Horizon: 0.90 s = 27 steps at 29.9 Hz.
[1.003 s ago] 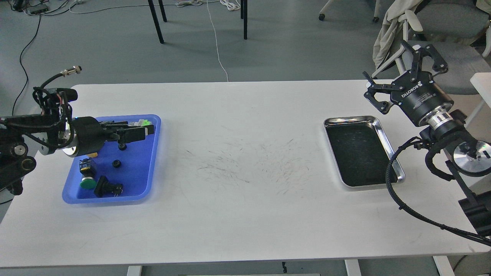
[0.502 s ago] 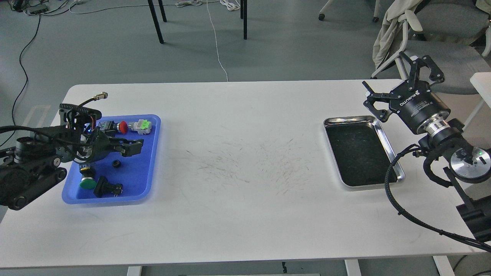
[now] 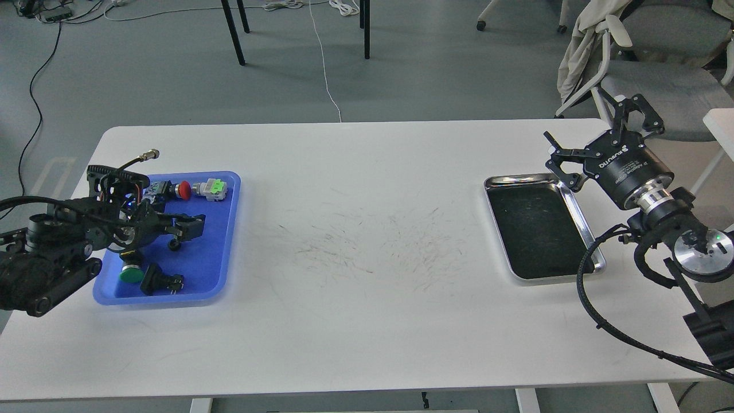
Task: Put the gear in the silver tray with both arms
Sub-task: 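Lower the left gripper into the blue tray and grasp a black gear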
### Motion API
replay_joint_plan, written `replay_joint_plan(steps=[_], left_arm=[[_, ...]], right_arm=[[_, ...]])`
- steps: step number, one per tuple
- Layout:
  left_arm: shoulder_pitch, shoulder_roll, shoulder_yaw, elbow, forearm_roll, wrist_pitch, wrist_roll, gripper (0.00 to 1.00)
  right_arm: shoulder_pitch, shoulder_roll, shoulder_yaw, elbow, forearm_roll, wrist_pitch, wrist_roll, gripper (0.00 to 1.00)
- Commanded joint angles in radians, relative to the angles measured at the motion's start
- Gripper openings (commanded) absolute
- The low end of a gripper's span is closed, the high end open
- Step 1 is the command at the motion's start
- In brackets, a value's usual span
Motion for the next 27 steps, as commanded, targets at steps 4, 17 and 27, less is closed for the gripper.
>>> replay_joint_plan(steps=[4,17,27], left_arm=[[0.004,-0.026,0.001,0.051,-0.002,-0.004,-0.020,0.86],[-0.004,-0.047,0.052,0.112,-0.016,-0.008,-0.048,0.62],[-0.008,-0.055,0.070,0.132,-0.019,-0.013,-0.054,0.33]], right_arm=[[-0.003,0.000,0.000,-0.001,0.000,0.002,0.000,0.99],[-0.003,-0.001,0.001,0.001,0.000,0.002,0.000,0.99],[-0.005,-0.001,-0.002,0.002,0.000,0.002,0.000,0.99]])
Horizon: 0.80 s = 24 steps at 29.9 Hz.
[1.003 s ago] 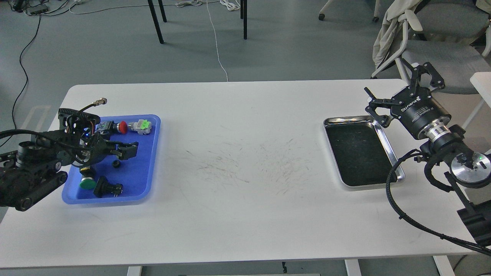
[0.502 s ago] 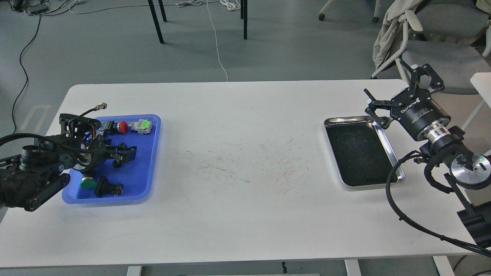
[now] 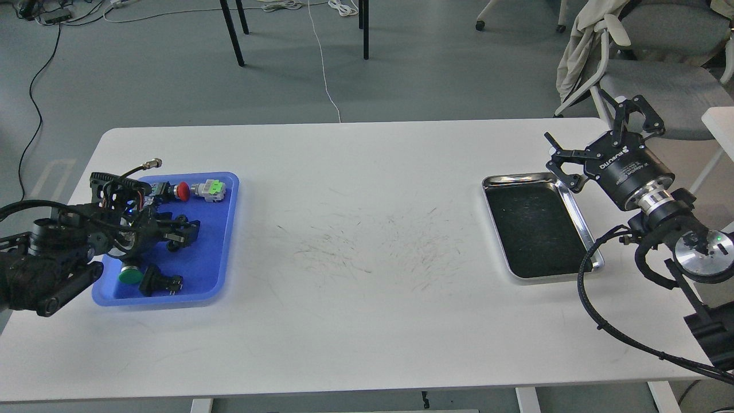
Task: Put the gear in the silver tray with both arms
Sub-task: 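Lower the left gripper into the blue tray and grasp a black gear, then lift the black gear with the left gripper and carry it to mid-table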
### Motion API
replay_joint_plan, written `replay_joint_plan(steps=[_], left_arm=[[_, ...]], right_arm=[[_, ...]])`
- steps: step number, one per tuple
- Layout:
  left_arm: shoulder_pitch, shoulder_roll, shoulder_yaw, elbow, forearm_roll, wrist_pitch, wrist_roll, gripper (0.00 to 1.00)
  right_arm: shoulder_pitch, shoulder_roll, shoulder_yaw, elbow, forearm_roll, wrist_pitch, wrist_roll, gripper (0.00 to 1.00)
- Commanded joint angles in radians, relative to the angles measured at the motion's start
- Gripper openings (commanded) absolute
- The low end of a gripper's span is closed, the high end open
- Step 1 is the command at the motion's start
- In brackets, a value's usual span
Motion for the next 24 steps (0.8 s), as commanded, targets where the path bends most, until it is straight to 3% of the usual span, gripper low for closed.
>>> replay_joint_plan(steps=[1,6,12,15,20,24], left_arm=[[0.001,-0.001,0.003,0.003,0.000,-0.005,-0.002,0.29],[-0.001,0.002,0.003,0.001,0.000,-0.017,-0.008,0.09],[-0.044,0.028,-0.008,-0.060,-0.028,-0.027,-0.009,0.07],[-0.130,0.141,-0.005,-0.225,-0.079,-0.059,0.012,0.07],[-0.294,0.328,-0.017,-0.573,-0.088,-0.189,0.080,0.07],[-0.387,0.350,-0.026,-0.735,-0.099,-0.223,0.136,0.07]], right_arm=[[0.000,0.000,-0.001,0.000,0.000,0.000,0.000,0.99],[-0.003,0.000,-0.001,0.002,0.000,0.000,0.000,0.99],[-0.003,0.002,-0.007,0.002,0.000,0.000,0.000,0.99],[-0.003,0.000,-0.007,0.002,0.000,0.000,-0.002,0.99],[-0.002,-0.001,-0.003,0.002,0.002,0.000,-0.002,0.99],[0.000,-0.003,0.002,0.002,0.000,0.000,-0.002,0.99]])
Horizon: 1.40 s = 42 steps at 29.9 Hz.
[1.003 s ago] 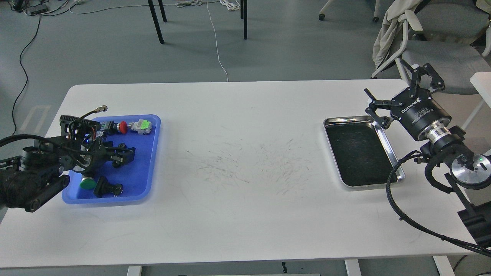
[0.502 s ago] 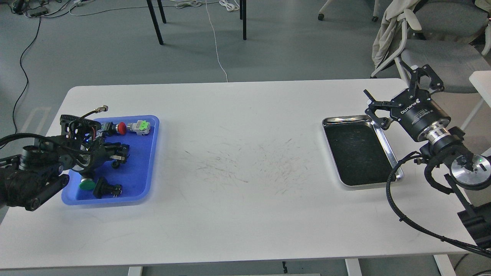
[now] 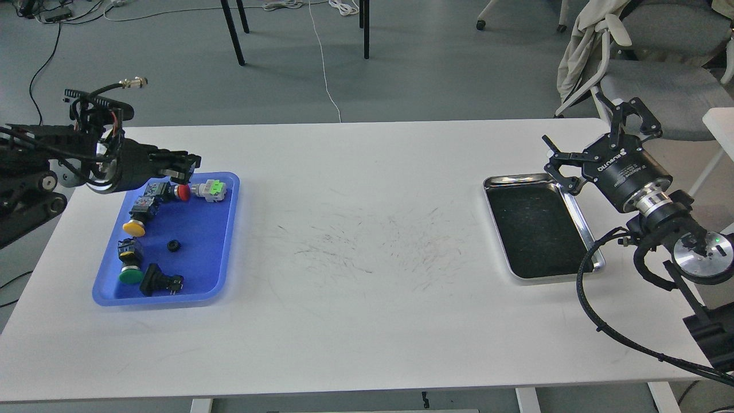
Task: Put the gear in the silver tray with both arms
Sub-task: 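Lift the black gear with the left gripper and carry it to mid-table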
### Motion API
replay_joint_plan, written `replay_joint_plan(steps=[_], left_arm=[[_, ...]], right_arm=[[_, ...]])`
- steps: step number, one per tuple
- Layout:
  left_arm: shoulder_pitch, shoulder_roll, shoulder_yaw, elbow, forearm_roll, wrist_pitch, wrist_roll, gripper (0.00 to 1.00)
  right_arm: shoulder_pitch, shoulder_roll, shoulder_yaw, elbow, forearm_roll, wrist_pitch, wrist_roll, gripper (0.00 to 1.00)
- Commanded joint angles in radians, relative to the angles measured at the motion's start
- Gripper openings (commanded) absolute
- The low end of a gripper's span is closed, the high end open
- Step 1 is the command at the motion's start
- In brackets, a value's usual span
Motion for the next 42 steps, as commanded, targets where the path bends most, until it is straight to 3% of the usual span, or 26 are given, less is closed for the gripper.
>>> replay_joint_plan(steps=[1,4,7,15,24,31,42], left_arm=[[-0.076,0.003,-0.008,-0.136,-0.020,-0.024,0.063,0.07],[-0.089,-0.090,-0.009,-0.196,-0.061,-0.019,0.149,0.07],[-0.086,-0.201,-0.009,-0.202,-0.066,-0.012,0.206,0.07],[-0.014,-0.578,0.006,-0.109,-0.052,0.034,0.295,0.07],[0.133,-0.896,0.008,0.095,0.103,0.065,0.290,0.07],[0.190,-0.896,-0.001,0.308,0.153,0.169,0.264,0.07],[0.323,-0.896,0.000,0.264,0.161,0.261,0.278,0.08]], right_arm=[[0.000,0.000,0.003,0.000,-0.001,0.000,0.001,0.99],[0.000,0.000,0.002,-0.002,-0.001,0.000,0.001,0.99],[0.000,-0.002,0.002,-0.005,-0.001,0.000,0.001,0.99],[0.000,-0.006,0.005,-0.063,-0.004,0.000,0.001,0.99],[0.000,-0.008,0.003,-0.066,-0.004,-0.011,0.003,0.99],[-0.002,-0.010,0.005,-0.065,-0.004,-0.009,0.003,0.99],[-0.008,-0.010,0.006,-0.063,-0.004,-0.005,0.003,0.99]])
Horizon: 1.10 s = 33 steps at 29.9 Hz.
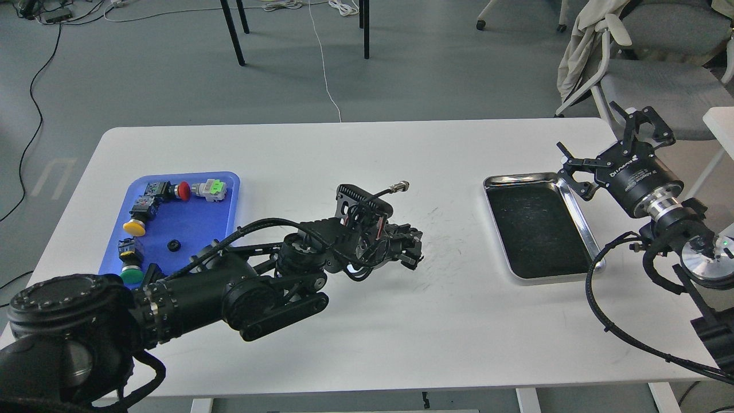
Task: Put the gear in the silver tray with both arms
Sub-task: 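Lift the black gear with the left gripper and carry it to mid-table, then open the left gripper to set the gear down, withdraw toward the blue tray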
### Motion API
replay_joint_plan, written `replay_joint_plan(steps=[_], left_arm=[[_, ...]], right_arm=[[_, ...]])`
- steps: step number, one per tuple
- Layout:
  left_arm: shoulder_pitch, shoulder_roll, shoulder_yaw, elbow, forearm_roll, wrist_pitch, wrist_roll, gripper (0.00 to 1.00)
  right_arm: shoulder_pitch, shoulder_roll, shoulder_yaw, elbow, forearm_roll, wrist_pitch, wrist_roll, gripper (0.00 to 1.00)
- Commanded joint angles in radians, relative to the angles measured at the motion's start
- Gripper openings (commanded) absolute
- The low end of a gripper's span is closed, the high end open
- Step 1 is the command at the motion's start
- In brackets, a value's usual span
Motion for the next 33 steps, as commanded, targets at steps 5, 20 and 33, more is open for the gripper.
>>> replay_joint_plan(steps=[5,20,33], left_arm=[[0.080,0.000,0.001,-0.022,0.042,0.010,0.002,0.08],[0.098,0.000,0.001,-0.073,0.035,0.050,0.002,0.58],[-0.043,0.000,-0.229,-0.119,-0.132,0.156,0.002,0.98]], right_arm=[[-0.005,0.000,0.001,-0.001,0.002,0.002,0.000,0.99],[-0.006,0.002,-0.001,-0.004,0.002,0.005,0.000,0.99],[0.012,0.002,-0.018,0.007,-0.006,0.007,-0.002,0.99]])
